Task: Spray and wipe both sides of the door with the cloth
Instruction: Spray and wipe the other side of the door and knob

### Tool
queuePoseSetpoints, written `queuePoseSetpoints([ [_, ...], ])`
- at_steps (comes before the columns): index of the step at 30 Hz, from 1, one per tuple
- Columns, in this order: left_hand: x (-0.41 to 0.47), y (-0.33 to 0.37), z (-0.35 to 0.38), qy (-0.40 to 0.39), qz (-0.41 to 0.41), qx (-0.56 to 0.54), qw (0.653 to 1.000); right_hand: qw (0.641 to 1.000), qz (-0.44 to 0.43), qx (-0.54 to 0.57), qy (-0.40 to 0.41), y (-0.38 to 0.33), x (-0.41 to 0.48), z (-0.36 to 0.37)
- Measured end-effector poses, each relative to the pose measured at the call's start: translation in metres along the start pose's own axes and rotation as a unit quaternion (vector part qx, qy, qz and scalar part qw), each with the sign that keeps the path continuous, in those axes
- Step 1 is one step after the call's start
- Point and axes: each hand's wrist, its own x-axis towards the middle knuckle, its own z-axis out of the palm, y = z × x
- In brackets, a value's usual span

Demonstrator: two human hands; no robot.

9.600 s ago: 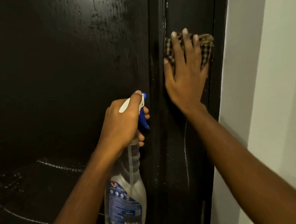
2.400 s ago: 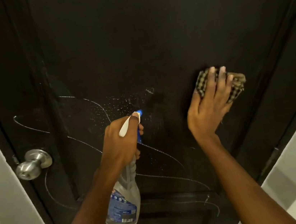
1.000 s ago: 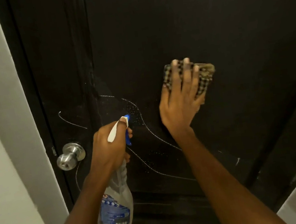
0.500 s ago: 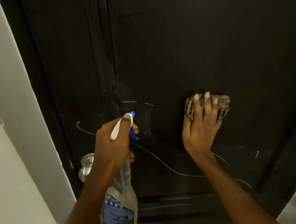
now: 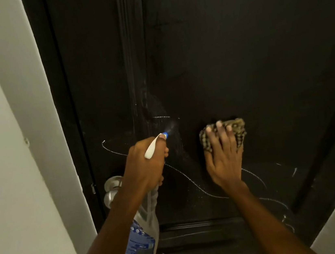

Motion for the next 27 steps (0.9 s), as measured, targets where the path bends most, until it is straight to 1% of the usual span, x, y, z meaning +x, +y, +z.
queuePoseSetpoints([
  [2, -0.001, -0.004, -0.004, 0.012, -0.033, -0.016, 0.999, 0.996, 0.070, 0.034, 0.042, -0.014, 0.038, -0.012],
  [4, -0.001, -0.008, -0.012, 0.021, -0.057, -0.036, 0.997, 0.985, 0.135, 0.068, 0.084, -0.039, 0.081, -0.022],
  [5, -0.002, -0.010, -0.016, 0.023, -0.066, -0.046, 0.996, 0.982, 0.145, 0.073, 0.098, -0.054, 0.098, -0.024],
  [6, -0.003, -0.011, -0.021, 0.025, -0.073, -0.063, 0.995, 0.983, 0.134, 0.066, 0.103, -0.069, 0.110, -0.024],
  [7, -0.005, -0.011, -0.025, 0.030, -0.073, -0.078, 0.994, 0.989, 0.099, 0.052, 0.100, -0.083, 0.114, -0.021],
  [9, -0.010, -0.011, -0.033, 0.063, -0.036, -0.068, 0.995, 0.997, -0.022, 0.024, 0.068, -0.103, 0.105, -0.008],
  [11, -0.016, -0.008, -0.040, 0.097, 0.007, -0.060, 0.993, 0.989, -0.146, 0.005, 0.006, -0.106, 0.071, 0.011],
  [12, -0.018, -0.006, -0.043, 0.106, 0.018, -0.063, 0.992, 0.981, -0.191, -0.007, -0.029, -0.098, 0.050, 0.020],
  [13, -0.020, -0.005, -0.046, 0.113, 0.024, -0.063, 0.991, 0.973, -0.224, -0.023, -0.053, -0.086, 0.030, 0.028],
  [15, -0.021, -0.003, -0.050, 0.120, 0.029, -0.060, 0.991, 0.962, -0.258, -0.055, -0.067, -0.059, -0.001, 0.035],
  [17, -0.021, -0.002, -0.054, 0.118, 0.030, -0.083, 0.989, 0.961, -0.261, -0.071, -0.058, -0.040, -0.011, 0.032],
  [19, -0.019, 0.003, -0.061, 0.114, 0.030, -0.110, 0.987, 0.971, -0.229, -0.066, -0.035, -0.037, 0.007, 0.019],
  [21, -0.018, 0.010, -0.067, 0.107, 0.035, -0.123, 0.986, 0.984, -0.174, -0.045, 0.002, -0.050, 0.047, 0.004],
  [23, -0.014, 0.015, -0.073, 0.108, 0.042, -0.113, 0.987, 0.990, -0.131, -0.025, 0.051, -0.073, 0.100, -0.012],
  [25, -0.011, 0.021, -0.080, 0.108, 0.041, -0.093, 0.989, 0.988, -0.126, -0.010, 0.083, -0.100, 0.147, -0.025],
  [27, -0.006, 0.026, -0.085, 0.104, 0.036, -0.070, 0.991, 0.984, -0.151, -0.009, 0.089, -0.120, 0.173, -0.031],
])
